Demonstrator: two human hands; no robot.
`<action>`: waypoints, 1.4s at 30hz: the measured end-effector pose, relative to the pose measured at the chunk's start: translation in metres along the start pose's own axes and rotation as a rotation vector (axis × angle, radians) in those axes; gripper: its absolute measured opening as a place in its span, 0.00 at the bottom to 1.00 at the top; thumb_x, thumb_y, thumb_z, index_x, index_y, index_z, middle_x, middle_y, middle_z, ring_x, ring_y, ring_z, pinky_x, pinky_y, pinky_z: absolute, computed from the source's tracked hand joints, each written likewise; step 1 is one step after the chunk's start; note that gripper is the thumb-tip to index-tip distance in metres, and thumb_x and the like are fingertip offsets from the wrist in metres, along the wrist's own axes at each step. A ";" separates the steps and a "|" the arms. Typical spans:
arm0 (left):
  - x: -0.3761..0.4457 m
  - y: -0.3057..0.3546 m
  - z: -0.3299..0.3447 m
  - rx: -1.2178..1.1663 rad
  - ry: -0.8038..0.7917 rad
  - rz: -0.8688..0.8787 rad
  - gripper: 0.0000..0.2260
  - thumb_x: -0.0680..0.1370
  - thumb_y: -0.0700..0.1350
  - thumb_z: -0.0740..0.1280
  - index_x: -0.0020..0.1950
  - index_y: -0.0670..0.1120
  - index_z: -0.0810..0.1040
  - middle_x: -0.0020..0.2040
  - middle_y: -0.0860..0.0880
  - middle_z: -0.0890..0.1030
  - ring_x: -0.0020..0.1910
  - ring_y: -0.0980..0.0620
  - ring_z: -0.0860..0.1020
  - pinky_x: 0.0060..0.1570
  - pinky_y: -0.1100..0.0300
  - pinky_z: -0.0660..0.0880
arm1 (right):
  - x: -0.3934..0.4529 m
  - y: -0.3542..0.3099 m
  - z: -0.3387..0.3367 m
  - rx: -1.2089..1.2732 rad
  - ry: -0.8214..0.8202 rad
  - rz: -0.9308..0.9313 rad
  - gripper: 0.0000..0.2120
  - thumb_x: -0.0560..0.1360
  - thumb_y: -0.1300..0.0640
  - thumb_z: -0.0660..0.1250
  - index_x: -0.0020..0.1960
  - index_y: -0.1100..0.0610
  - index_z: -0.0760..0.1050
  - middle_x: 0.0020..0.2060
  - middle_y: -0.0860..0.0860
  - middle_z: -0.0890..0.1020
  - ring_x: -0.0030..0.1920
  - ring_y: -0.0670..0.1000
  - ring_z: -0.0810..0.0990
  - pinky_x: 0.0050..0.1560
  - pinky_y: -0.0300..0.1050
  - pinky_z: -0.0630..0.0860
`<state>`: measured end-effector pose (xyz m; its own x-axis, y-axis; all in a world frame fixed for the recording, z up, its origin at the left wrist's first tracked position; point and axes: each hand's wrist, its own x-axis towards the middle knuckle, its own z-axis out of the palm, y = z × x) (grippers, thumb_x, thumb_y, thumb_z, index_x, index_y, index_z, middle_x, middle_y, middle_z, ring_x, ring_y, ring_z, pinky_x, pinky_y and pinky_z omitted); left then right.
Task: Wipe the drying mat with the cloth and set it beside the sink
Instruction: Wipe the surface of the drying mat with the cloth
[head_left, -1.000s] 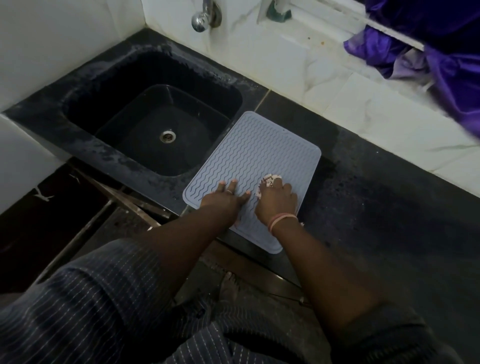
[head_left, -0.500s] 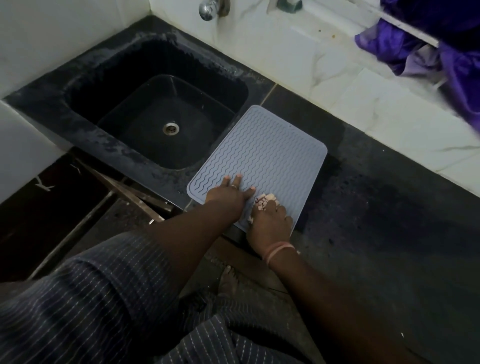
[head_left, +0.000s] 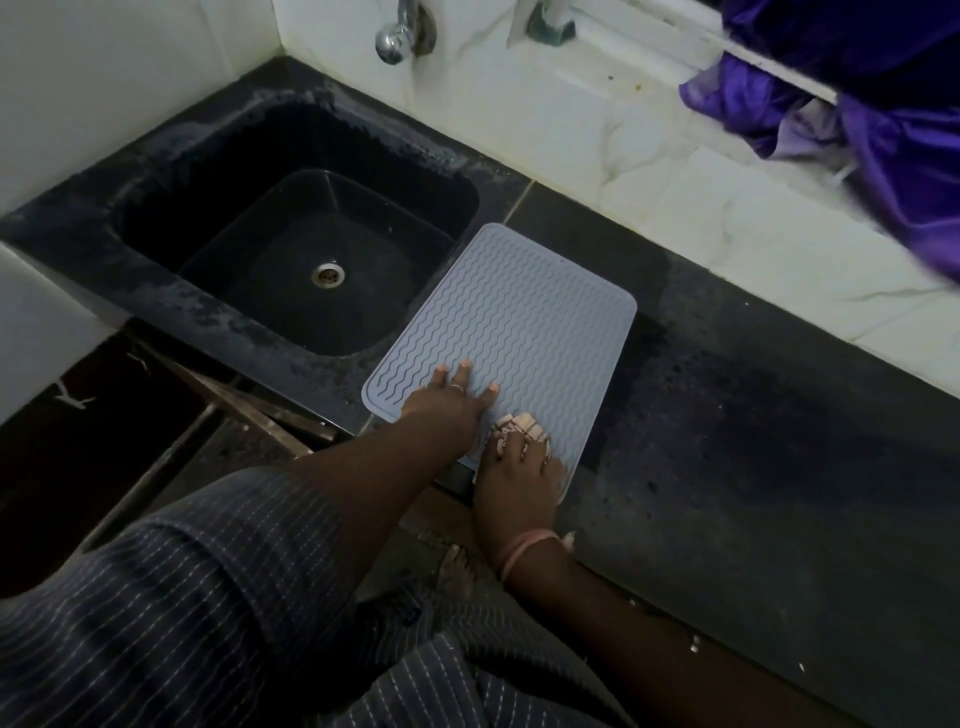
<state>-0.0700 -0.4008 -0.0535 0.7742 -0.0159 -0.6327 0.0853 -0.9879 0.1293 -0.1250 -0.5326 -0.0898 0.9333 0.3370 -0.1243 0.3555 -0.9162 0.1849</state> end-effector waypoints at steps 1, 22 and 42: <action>-0.001 0.001 -0.001 0.001 -0.002 0.002 0.39 0.83 0.50 0.65 0.84 0.58 0.40 0.84 0.45 0.35 0.82 0.37 0.38 0.76 0.35 0.57 | 0.003 0.000 0.000 0.001 0.002 0.012 0.22 0.76 0.56 0.56 0.63 0.64 0.80 0.54 0.63 0.80 0.50 0.64 0.78 0.48 0.58 0.74; 0.001 0.005 0.005 0.109 0.072 -0.024 0.45 0.81 0.52 0.68 0.83 0.58 0.36 0.84 0.43 0.36 0.82 0.35 0.42 0.77 0.36 0.56 | 0.093 0.037 -0.014 0.002 -0.041 0.031 0.18 0.79 0.55 0.59 0.65 0.62 0.75 0.59 0.61 0.75 0.59 0.64 0.73 0.57 0.60 0.71; 0.028 0.028 -0.017 0.060 0.136 -0.090 0.40 0.78 0.50 0.72 0.84 0.58 0.52 0.85 0.44 0.45 0.83 0.37 0.48 0.77 0.37 0.58 | 0.153 0.077 -0.014 0.089 -0.024 0.008 0.18 0.77 0.55 0.62 0.65 0.59 0.75 0.61 0.59 0.74 0.60 0.62 0.72 0.58 0.59 0.69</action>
<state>-0.0351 -0.4262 -0.0551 0.8434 0.0897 -0.5297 0.1235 -0.9919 0.0287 0.0460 -0.5486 -0.0810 0.9341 0.3255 -0.1465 0.3412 -0.9348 0.0983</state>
